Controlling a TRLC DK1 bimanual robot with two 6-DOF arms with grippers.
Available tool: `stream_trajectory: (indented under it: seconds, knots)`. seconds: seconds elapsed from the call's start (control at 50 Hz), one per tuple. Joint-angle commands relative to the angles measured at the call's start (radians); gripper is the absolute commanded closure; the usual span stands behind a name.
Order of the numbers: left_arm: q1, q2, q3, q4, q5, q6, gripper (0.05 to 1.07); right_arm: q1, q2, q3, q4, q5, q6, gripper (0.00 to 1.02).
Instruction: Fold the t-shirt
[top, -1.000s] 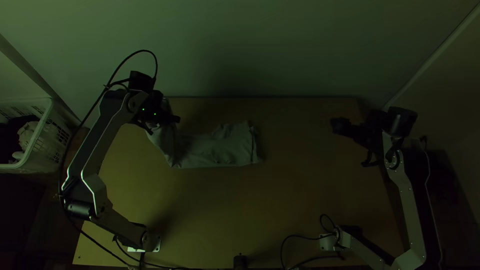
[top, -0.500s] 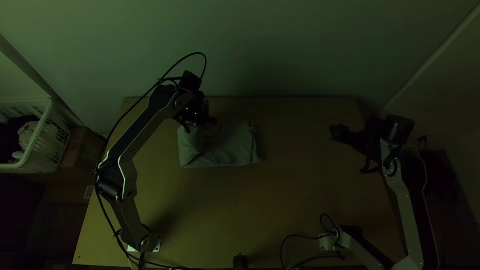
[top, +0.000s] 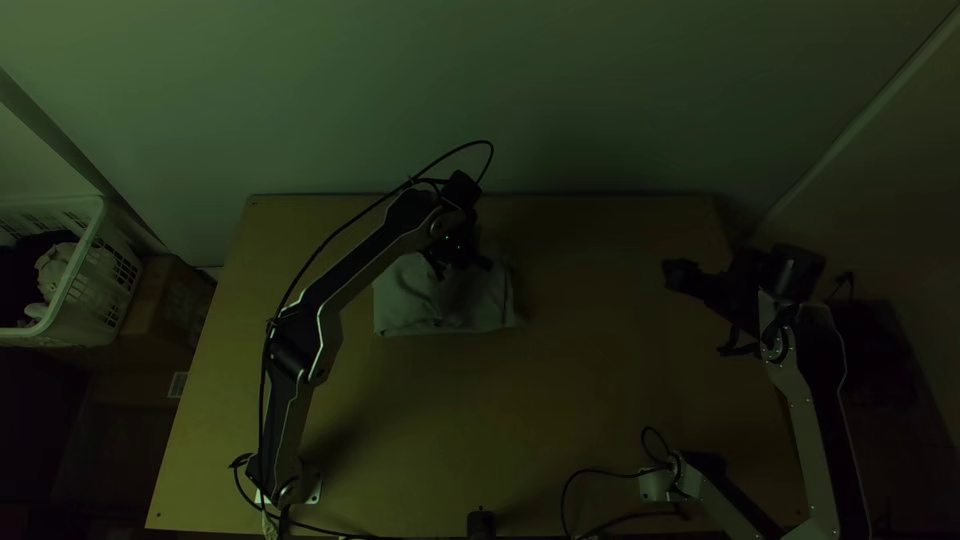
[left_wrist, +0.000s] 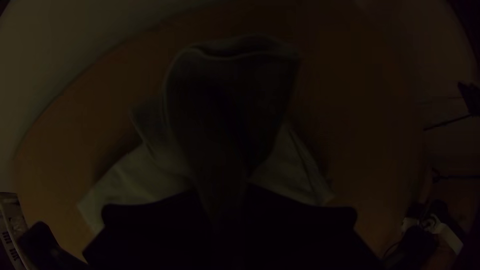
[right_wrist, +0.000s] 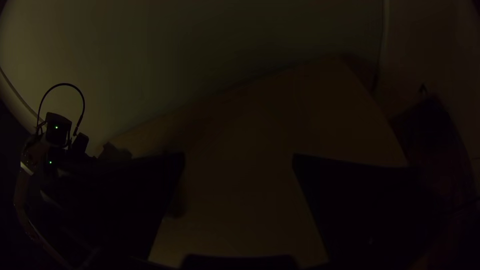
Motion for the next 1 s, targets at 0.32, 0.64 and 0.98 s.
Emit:
stream_trajectory:
  seconds: [0.32,0.64,0.98]
  knots:
    - [-0.088,0.017,0.063,0.110,0.118,-0.099,0.10,-0.001,-0.051,-0.128,0.076,0.005,0.039,0.04]
    - [0.019,-0.108,0.058,0.135,0.118,-0.065,0.10,0.006,-0.028,-0.093,0.125,0.007,0.026,0.04]
    - [0.208,-0.316,-0.019,0.133,0.117,-0.021,0.10,0.048,0.043,0.034,0.206,0.030,-0.004,0.04]
